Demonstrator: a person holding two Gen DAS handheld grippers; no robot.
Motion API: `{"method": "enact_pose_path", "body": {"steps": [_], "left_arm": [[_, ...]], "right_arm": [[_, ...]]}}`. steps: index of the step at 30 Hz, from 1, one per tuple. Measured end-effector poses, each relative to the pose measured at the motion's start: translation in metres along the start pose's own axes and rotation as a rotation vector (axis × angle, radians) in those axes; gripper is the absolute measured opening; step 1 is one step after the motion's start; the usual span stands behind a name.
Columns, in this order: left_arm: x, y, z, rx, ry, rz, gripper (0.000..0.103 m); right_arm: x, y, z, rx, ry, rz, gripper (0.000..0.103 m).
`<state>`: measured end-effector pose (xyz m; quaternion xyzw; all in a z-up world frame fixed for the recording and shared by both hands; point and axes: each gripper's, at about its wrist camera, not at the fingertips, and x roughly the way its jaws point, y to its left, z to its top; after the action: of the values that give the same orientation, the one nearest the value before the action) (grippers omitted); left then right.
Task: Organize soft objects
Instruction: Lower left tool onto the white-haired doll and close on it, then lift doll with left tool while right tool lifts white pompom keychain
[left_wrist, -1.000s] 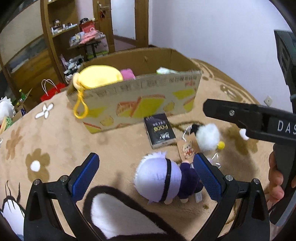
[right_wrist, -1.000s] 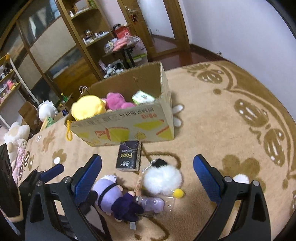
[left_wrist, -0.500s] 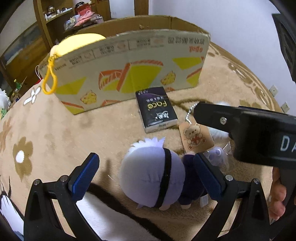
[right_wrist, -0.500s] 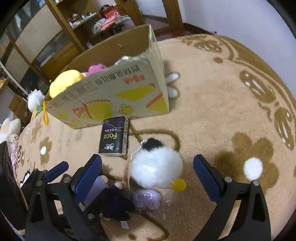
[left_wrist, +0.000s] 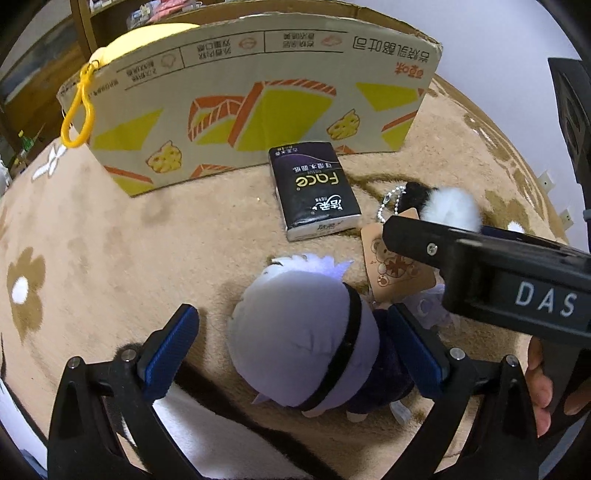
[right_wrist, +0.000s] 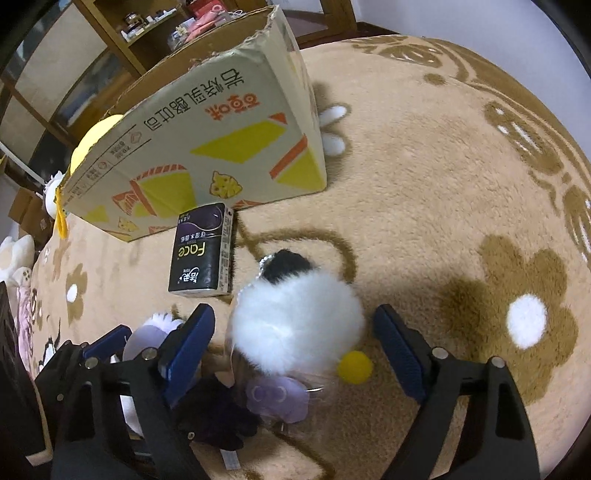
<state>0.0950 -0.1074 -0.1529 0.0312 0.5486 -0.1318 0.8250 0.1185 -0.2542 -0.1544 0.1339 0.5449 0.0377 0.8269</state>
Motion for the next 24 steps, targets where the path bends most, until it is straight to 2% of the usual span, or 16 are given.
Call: {"method": "enact_pose_path", "body": {"steps": [3,7,10,12,15,24], "left_arm": [[0.002,0.001,0.001,-0.024,0.027,-0.034,0.090],[0.002,0.003,-0.001,-0.045,0.047,-0.091,0.072],[-0.001,0.001,-0.001,-0.025,0.036,-0.070,0.066],[-0.003,0.003,0.000,-0.036,0.030,-0.064,0.064],[-0.005,0.008,-0.001,-0.043,0.027,-0.049,0.063],[-0.019,0.011,-0.003,-0.006,-0.034,0.045,0.063]], "right_arm": [[0.002,0.002,0.000,-0.014,0.004,-0.018,0.086],[0.002,0.004,-0.001,-0.018,0.005,-0.027,0.082],[0.002,0.005,-0.001,-0.021,0.000,-0.037,0.071],[0.000,0.005,0.000,-0.019,-0.005,-0.019,0.057],[-0.003,0.008,0.001,-0.035,-0.003,-0.001,0.048],[0.000,0.005,0.000,-0.019,0.024,0.022,0.048]]}}
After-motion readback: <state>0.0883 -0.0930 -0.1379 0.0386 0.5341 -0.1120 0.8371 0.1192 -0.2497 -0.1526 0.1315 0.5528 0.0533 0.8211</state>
